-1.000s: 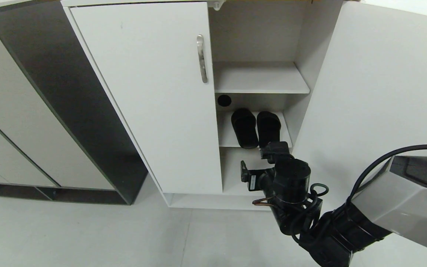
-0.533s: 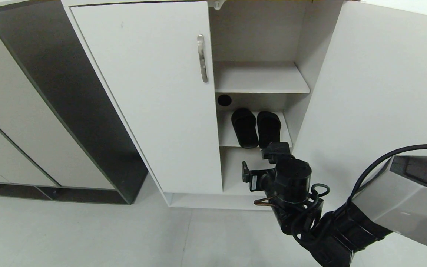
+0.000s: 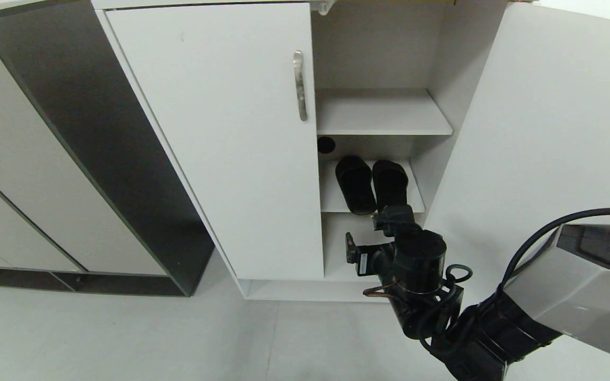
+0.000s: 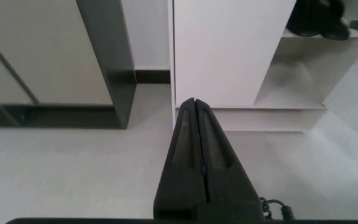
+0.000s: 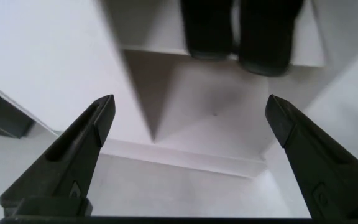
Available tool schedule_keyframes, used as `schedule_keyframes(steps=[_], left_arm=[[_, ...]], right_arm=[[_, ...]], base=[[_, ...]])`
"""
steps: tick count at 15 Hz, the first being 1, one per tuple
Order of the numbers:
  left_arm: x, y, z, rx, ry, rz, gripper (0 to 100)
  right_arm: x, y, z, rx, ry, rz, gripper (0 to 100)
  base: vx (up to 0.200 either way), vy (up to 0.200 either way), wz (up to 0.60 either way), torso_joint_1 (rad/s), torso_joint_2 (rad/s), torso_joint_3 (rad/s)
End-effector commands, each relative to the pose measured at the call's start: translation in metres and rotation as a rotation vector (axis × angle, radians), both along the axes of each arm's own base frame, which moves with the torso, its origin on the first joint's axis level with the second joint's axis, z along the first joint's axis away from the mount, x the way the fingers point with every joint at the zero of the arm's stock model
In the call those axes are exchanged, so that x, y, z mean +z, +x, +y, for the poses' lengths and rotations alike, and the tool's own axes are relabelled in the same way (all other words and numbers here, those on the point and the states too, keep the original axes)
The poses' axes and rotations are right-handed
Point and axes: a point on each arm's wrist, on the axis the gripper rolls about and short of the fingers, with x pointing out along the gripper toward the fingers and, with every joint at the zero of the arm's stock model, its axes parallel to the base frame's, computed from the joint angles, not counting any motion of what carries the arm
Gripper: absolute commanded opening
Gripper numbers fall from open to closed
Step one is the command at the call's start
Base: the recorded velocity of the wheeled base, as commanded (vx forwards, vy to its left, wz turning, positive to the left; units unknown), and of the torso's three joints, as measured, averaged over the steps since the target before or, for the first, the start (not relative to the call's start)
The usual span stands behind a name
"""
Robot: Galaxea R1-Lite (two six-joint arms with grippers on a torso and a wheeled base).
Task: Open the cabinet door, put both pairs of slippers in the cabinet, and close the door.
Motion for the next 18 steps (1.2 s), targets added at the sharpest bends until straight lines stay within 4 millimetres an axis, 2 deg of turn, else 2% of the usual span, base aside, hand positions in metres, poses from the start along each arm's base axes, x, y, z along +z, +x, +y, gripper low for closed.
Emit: schedule_keyframes(steps=[1, 12, 18], left_arm=[[0.0000, 0.0001, 0.0000, 0.001, 0.000, 0.001, 0], [0.0000, 0.0001, 0.0000, 0.001, 0.000, 0.001, 0], [0.0000, 0.0001, 0.0000, 0.002, -0.003, 0.001, 0]], right_arm=[[-0.0012, 0.0004, -0.0001, -0.002, -0.003, 0.003, 100], [-0.0019, -0.0016, 0.0013, 0.006, -0.005, 0.005, 100], [-0.0023, -0.0017, 0.0011, 0.006, -0.006, 0.006, 100]], base=[[0.000, 0.200, 0.00, 0.002, 0.00, 0.007], [0.000, 0.200, 0.00, 0.004, 0.00, 0.001], [0.000, 0.000, 0.00, 0.000, 0.00, 0.000]])
